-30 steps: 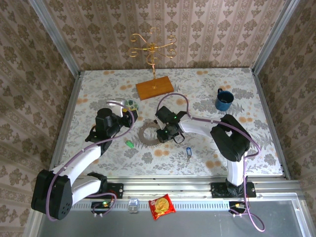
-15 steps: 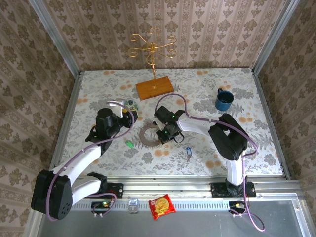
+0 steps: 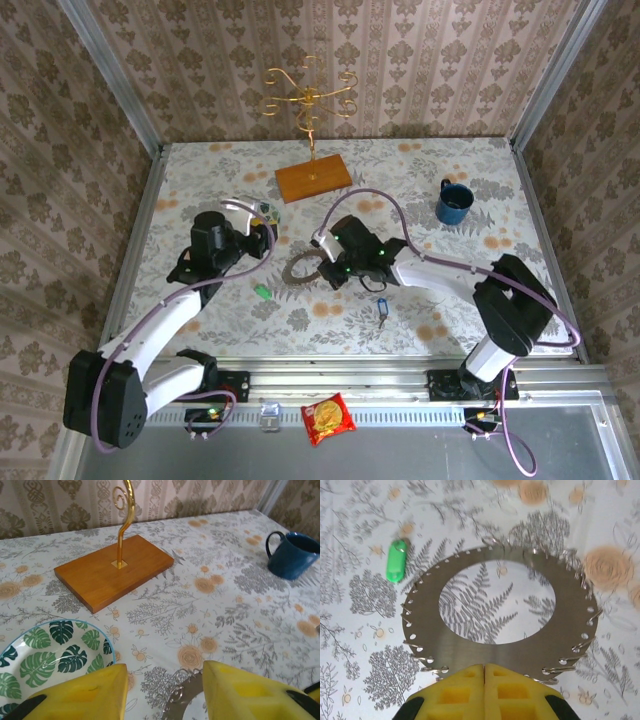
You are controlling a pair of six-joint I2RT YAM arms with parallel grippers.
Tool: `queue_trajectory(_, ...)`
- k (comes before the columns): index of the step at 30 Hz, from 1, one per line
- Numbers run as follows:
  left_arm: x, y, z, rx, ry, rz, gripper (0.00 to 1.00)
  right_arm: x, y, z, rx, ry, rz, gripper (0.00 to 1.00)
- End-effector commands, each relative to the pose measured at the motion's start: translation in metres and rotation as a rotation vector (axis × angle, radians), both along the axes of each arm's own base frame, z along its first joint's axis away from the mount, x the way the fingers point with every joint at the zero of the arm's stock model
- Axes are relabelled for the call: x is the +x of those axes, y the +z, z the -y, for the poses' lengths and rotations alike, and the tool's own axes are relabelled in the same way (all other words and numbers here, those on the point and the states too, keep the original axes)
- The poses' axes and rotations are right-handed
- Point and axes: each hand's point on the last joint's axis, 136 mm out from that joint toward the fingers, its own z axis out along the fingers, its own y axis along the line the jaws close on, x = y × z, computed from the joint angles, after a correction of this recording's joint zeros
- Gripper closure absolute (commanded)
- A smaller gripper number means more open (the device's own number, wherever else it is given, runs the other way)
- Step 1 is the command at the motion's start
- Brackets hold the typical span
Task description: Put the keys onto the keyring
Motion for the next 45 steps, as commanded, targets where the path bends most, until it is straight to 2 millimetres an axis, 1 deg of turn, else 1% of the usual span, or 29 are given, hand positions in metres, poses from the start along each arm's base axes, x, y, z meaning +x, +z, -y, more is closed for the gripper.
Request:
queue_trajectory(1,-0.011,0.006,0.005,0.067,-0.125,0.012,0.57,0.009,0.038,-0.018,0.109,0.078,0.170,1.00)
queue_trajectory(3,-0.014,0.008,0.005,0.076,-0.158,0.015,0.58,0.010,0.044,-0.021,0.126,0.093,0.196,1.00)
queue_trajectory(8,-0.026,0.000,0.011,0.120,-0.293,-0.003,0.61,0.009,0.055,-0.025,0.193,0.117,0.275,1.00)
queue_trajectory(10,-0.034,-0.004,0.017,0.131,-0.362,-0.004,0.61,0.010,0.058,-0.026,0.217,0.119,0.305,1.00)
queue_trajectory(12,-0.045,-0.006,0.026,0.119,-0.466,0.010,0.62,0.010,0.060,-0.026,0.234,0.126,0.319,1.00)
queue_trajectory(14,-0.051,-0.007,0.033,0.120,-0.549,0.038,0.64,0.008,0.065,-0.027,0.264,0.140,0.331,1.00)
queue_trajectory(19,-0.056,-0.011,0.044,0.144,-0.696,0.103,0.67,0.003,0.075,-0.028,0.346,0.185,0.367,1.00)
queue_trajectory(23,-0.062,-0.014,0.051,0.150,-0.819,0.130,0.73,0.003,0.079,-0.025,0.377,0.205,0.381,1.00)
queue_trajectory(29,-0.070,-0.030,0.056,0.138,-0.927,0.095,0.72,0.002,0.083,-0.024,0.396,0.223,0.384,1.00)
queue_trajectory(35,-0.081,-0.039,0.062,0.088,-1.001,0.062,0.71,0.001,0.085,-0.023,0.403,0.228,0.390,1.00)
queue_trajectory(39,-0.085,-0.040,0.066,0.074,-1.029,0.066,0.70,-0.002,0.088,-0.025,0.423,0.245,0.382,1.00)
queue_trajectory(45,-0.087,-0.040,0.070,0.066,-1.044,0.066,0.71,-0.005,0.093,-0.029,0.452,0.261,0.371,1.00)
